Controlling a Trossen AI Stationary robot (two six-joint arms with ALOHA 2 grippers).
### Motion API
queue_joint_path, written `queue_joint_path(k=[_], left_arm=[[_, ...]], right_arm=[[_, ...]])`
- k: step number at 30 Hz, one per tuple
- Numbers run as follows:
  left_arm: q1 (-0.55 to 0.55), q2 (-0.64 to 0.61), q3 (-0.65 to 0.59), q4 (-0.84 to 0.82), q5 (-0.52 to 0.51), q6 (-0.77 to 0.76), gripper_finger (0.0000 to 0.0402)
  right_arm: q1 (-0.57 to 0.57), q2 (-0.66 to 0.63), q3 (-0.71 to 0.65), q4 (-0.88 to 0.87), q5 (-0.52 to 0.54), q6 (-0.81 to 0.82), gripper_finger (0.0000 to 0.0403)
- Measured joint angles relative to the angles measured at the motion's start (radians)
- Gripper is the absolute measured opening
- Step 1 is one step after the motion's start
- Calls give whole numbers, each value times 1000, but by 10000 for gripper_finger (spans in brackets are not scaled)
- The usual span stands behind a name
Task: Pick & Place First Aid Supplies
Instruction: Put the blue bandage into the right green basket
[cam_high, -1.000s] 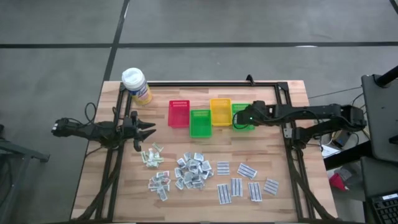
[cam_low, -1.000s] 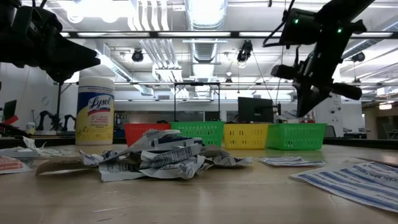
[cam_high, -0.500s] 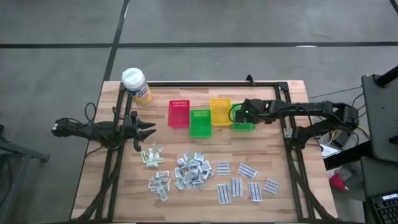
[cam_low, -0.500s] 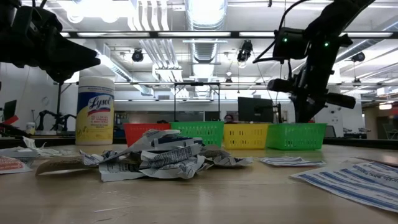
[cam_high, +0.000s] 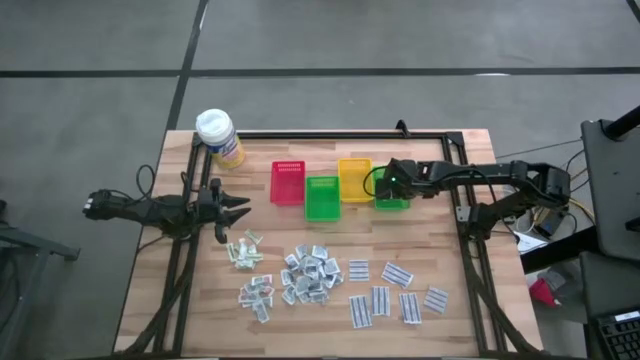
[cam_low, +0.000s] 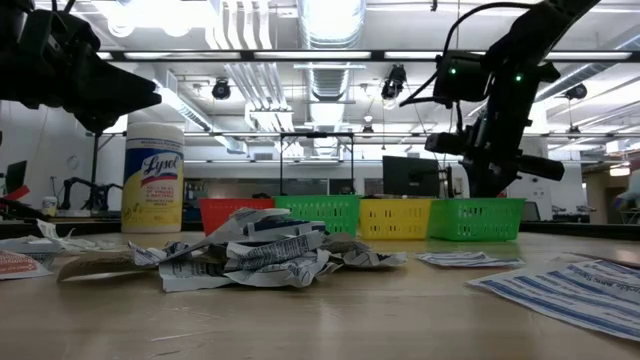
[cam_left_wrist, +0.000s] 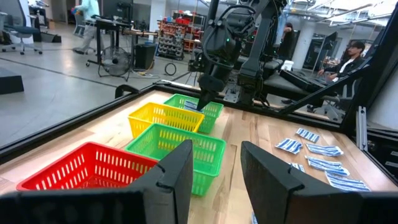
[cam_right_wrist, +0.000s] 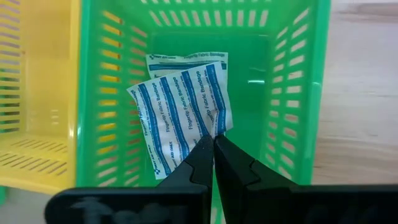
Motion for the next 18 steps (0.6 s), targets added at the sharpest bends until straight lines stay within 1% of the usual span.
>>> queue_joint_path(k=[18], left_arm=[[0, 0, 0, 0, 0, 0, 131]], right_arm=[[1, 0, 0, 1, -8, -36, 9]])
